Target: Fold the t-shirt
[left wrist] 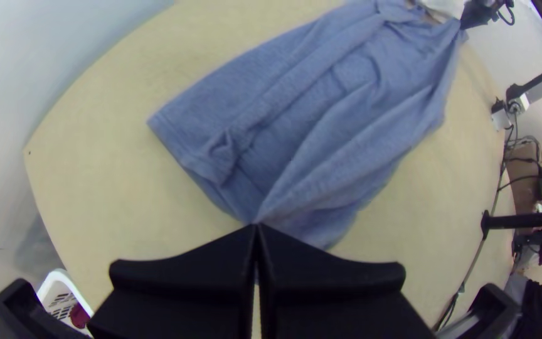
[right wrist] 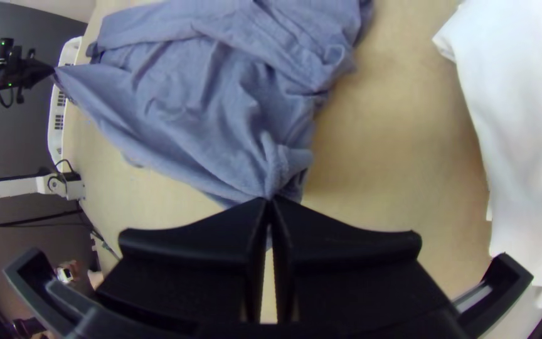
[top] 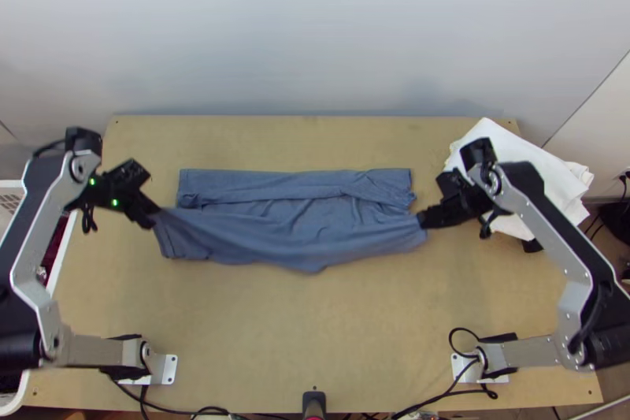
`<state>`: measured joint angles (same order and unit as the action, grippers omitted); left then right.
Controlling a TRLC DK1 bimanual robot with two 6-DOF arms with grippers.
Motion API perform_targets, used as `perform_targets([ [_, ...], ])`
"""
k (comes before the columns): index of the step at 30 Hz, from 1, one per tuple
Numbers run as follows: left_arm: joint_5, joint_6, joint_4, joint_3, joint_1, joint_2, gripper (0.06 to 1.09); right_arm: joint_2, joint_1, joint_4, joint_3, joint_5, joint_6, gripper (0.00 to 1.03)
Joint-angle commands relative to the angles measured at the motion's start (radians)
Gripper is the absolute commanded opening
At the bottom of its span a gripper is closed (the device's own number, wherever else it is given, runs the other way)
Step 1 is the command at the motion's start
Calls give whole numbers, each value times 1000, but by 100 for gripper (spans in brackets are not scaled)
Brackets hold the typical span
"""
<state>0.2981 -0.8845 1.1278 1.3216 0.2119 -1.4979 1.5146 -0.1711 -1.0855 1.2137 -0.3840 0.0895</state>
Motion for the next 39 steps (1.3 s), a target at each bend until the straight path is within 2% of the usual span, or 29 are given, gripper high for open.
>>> perform_targets([
  [1,29,41,-2,215,12,-185,10,130,50,1,168,-3,-11,3],
  [9,29,78,17,432,-8,-375,10,297,56,1,330,-3,-40,3],
  [22,16,82,1,528,-57,-544,10,562,68,-40,619,-1,-43,3],
  [31,16,130,-3,611,-42,-627,10,638,82,-40,661,0,-48,3],
  [33,16,139,-3,599,-42,-630,11,648,73,-42,659,0,-48,8],
  [34,16,144,-3,596,-43,-630,19,651,68,-42,659,0,-47,11],
  [35,18,150,-5,596,-43,-630,35,654,65,-40,659,2,-45,15],
  [37,16,167,-19,596,-46,-631,76,662,65,-40,664,2,-47,25],
  [38,10,179,-25,596,-46,-631,93,668,65,-42,667,2,-47,33],
  [39,4,190,-28,597,-49,-631,105,671,65,-42,670,4,-47,39],
])
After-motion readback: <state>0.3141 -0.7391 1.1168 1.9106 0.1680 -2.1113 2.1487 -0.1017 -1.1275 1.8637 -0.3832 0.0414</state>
